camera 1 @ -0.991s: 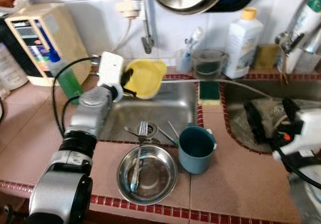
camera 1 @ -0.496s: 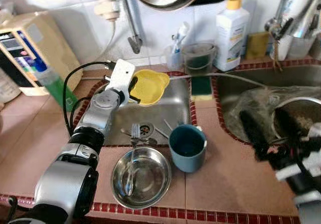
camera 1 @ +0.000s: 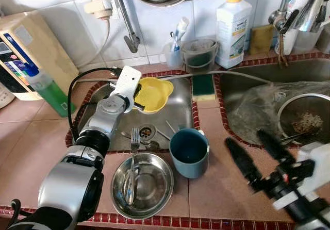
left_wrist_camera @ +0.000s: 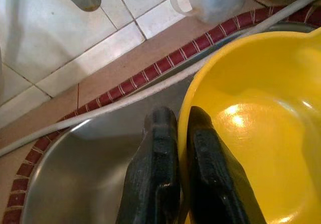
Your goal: Kitchen organization
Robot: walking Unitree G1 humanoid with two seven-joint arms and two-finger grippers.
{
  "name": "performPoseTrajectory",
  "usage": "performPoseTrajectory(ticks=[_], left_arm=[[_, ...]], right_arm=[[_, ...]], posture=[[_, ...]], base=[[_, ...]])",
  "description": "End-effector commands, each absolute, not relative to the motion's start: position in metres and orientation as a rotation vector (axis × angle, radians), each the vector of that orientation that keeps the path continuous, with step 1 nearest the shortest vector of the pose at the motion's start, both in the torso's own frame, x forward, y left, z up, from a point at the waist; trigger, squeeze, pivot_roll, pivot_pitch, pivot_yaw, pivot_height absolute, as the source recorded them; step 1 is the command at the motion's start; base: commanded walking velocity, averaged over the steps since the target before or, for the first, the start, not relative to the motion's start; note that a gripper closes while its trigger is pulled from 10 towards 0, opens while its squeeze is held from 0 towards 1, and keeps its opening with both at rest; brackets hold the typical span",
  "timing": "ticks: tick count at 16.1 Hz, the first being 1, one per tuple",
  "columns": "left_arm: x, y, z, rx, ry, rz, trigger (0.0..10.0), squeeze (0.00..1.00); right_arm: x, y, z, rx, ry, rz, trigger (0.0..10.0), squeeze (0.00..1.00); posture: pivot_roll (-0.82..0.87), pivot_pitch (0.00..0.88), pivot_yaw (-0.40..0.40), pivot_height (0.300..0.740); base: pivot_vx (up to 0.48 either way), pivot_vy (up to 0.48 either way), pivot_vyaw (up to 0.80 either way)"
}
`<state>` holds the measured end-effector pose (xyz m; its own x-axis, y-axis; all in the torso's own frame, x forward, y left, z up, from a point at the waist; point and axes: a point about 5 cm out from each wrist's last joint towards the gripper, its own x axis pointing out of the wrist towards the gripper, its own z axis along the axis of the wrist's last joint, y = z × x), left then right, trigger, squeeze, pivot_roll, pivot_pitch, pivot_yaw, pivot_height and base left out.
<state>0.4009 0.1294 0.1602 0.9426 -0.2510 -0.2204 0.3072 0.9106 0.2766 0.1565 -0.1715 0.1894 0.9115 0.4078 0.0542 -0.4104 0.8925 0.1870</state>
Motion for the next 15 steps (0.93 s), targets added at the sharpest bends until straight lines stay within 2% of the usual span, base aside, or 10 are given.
performPoseTrajectory(ticks=[1, 8, 11, 15], left_arm=[[0.404, 0.137, 0.167, 0.321, 0.171, -0.271, 10.0, 0.0], [0.402, 0.135, 0.162, 0.31, 0.197, -0.307, 10.0, 0.0], [0.399, 0.134, 0.148, 0.337, 0.286, -0.326, 10.0, 0.0], [0.398, 0.134, 0.145, 0.334, 0.319, -0.333, 10.0, 0.01]], right_arm=[[0.152, -0.164, 0.193, 0.203, -0.014, 0.479, 10.0, 0.0], [0.148, -0.157, 0.194, 0.219, -0.008, 0.558, 10.0, 0.0], [0.15, -0.157, 0.196, 0.216, -0.021, 0.565, 10.0, 0.0], [0.151, -0.158, 0.197, 0.214, -0.029, 0.567, 10.0, 0.0]], posture=[[-0.36, 0.089, 0.246, 0.732], [-0.36, 0.081, 0.245, 0.732], [-0.36, 0.075, 0.247, 0.732], [-0.36, 0.07, 0.247, 0.732]], base=[[0.0, 0.0, 0.0], [0.0, 0.0, 0.0], [0.0, 0.0, 0.0], [0.0, 0.0, 0.0]])
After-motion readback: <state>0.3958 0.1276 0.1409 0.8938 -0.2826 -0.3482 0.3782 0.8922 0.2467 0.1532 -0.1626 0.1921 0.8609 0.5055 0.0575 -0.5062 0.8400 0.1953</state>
